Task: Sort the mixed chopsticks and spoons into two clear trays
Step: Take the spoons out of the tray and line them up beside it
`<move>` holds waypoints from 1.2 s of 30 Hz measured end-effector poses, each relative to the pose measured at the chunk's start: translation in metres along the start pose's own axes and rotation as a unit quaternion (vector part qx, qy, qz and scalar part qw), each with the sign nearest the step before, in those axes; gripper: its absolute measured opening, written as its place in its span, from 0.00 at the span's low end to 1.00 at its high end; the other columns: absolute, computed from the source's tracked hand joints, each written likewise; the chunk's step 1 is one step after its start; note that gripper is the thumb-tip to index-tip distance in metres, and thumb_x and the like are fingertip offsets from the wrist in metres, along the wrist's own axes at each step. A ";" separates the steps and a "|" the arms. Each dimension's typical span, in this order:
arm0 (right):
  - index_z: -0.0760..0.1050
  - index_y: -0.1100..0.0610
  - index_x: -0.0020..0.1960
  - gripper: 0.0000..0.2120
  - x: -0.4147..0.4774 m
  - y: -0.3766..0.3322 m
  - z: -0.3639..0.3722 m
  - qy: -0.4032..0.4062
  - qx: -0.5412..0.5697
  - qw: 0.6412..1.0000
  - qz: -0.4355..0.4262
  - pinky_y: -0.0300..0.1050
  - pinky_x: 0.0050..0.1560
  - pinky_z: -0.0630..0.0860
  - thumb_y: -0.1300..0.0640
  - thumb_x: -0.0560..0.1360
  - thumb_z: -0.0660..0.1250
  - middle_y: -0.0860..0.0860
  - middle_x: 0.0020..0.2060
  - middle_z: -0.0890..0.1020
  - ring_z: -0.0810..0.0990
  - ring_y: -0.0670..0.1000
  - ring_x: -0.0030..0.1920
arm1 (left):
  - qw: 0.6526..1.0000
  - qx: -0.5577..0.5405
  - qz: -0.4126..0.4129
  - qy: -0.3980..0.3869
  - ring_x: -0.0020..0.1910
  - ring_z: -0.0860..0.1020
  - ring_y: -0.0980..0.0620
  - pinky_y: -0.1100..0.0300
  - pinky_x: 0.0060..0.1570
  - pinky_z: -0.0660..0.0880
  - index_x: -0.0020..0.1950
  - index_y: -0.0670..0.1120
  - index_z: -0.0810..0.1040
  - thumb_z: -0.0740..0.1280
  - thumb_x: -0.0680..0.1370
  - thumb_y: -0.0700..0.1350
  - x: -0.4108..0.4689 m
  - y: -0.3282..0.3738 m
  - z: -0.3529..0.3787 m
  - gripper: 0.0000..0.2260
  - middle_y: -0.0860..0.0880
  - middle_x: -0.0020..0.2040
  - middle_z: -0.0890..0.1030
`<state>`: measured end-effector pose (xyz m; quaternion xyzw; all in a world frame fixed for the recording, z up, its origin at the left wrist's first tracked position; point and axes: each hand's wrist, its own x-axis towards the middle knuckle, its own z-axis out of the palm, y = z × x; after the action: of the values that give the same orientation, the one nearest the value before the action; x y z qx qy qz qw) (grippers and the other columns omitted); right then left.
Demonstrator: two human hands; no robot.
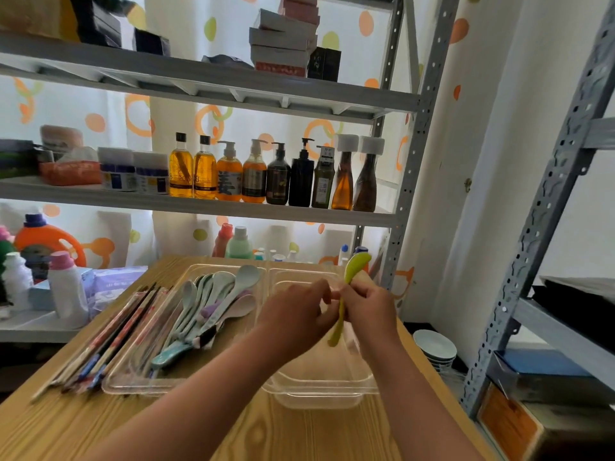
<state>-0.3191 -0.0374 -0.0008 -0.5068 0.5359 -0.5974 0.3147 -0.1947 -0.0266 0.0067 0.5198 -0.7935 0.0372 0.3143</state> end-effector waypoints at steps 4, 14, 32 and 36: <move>0.80 0.61 0.52 0.08 0.018 0.010 -0.028 0.106 -0.072 0.989 -0.068 0.41 0.33 0.80 0.58 0.76 0.66 0.54 0.37 0.83 0.82 0.49 0.32 | 0.998 0.001 -0.052 0.031 0.42 0.79 0.54 0.58 0.45 0.78 0.53 0.51 0.75 0.58 0.79 0.57 0.002 -0.031 -0.013 0.12 0.52 0.45 0.82; 0.80 0.67 0.36 0.08 0.052 0.082 -0.052 0.082 -0.351 0.933 0.001 0.52 0.38 0.75 0.62 0.69 0.69 0.62 0.33 0.81 0.80 0.62 0.37 | 0.975 -0.016 -0.218 -0.029 0.44 0.75 0.54 0.60 0.44 0.67 0.54 0.48 0.77 0.60 0.80 0.51 -0.007 -0.094 0.003 0.10 0.52 0.46 0.79; 0.80 0.60 0.57 0.11 0.050 0.092 -0.049 0.001 -0.281 0.960 -0.023 0.39 0.53 0.70 0.62 0.77 0.63 0.56 0.55 0.82 0.78 0.54 0.56 | 0.973 -0.012 -0.214 -0.081 0.49 0.75 0.53 0.54 0.55 0.73 0.58 0.50 0.74 0.60 0.79 0.53 -0.011 -0.095 0.008 0.11 0.50 0.54 0.80; 0.79 0.59 0.58 0.12 0.050 0.091 -0.052 -0.010 -0.266 0.964 -0.009 0.37 0.51 0.68 0.62 0.77 0.63 0.56 0.56 0.81 0.78 0.54 0.57 | 0.975 0.003 -0.213 -0.059 0.47 0.74 0.54 0.57 0.51 0.72 0.59 0.49 0.75 0.59 0.80 0.52 -0.014 -0.094 0.008 0.12 0.50 0.53 0.80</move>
<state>-0.3978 -0.0876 -0.0703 -0.5829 0.6677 -0.4315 0.1681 -0.1145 -0.0617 -0.0321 0.6794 -0.6813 -0.0591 0.2659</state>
